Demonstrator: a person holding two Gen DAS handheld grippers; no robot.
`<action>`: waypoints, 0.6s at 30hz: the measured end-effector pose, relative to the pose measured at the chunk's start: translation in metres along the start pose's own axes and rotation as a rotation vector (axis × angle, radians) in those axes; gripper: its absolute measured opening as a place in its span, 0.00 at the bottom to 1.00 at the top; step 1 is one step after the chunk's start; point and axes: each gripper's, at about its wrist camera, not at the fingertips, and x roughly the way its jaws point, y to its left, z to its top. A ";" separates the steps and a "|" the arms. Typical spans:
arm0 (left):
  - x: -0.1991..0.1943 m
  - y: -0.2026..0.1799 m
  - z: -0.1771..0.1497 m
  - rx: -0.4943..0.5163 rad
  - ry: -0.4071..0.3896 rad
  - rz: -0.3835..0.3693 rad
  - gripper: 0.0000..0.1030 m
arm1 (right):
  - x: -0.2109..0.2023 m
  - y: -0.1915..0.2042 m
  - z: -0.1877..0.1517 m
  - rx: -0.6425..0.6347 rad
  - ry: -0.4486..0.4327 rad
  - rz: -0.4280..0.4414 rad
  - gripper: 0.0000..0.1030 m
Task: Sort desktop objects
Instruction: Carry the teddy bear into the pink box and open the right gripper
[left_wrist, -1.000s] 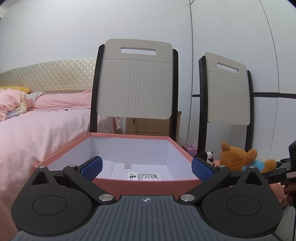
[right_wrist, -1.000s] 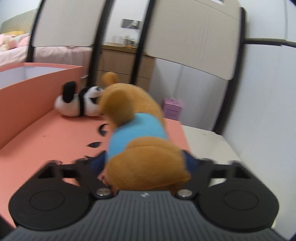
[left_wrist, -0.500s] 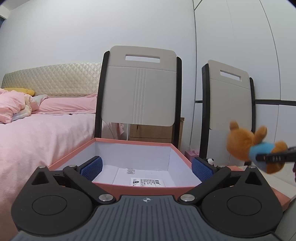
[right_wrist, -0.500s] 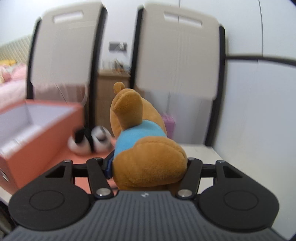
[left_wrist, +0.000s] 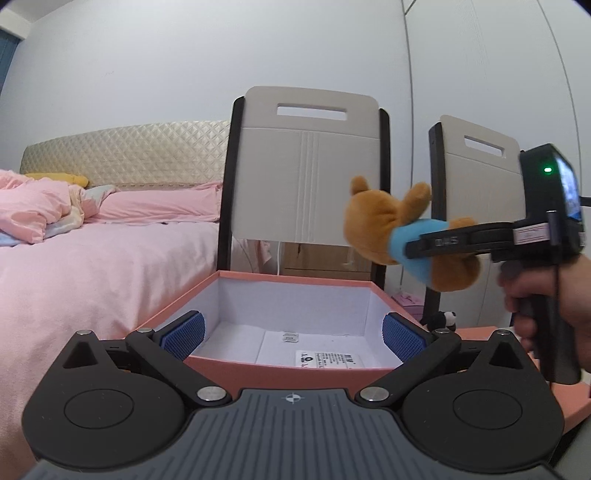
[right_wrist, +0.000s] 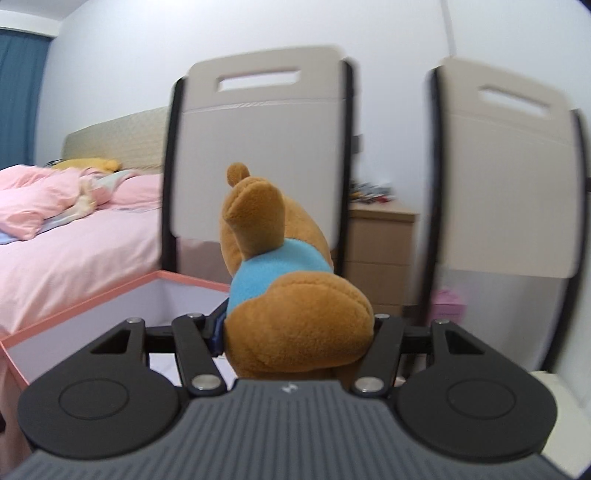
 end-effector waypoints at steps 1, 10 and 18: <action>0.003 0.002 0.000 -0.008 0.011 0.005 1.00 | 0.008 0.006 0.002 -0.003 0.010 0.023 0.58; 0.022 0.014 -0.006 -0.018 0.093 0.034 1.00 | 0.068 0.041 0.009 -0.004 0.112 0.176 0.58; 0.021 0.020 -0.005 -0.040 0.100 0.035 1.00 | 0.080 0.052 0.013 0.020 0.124 0.203 0.86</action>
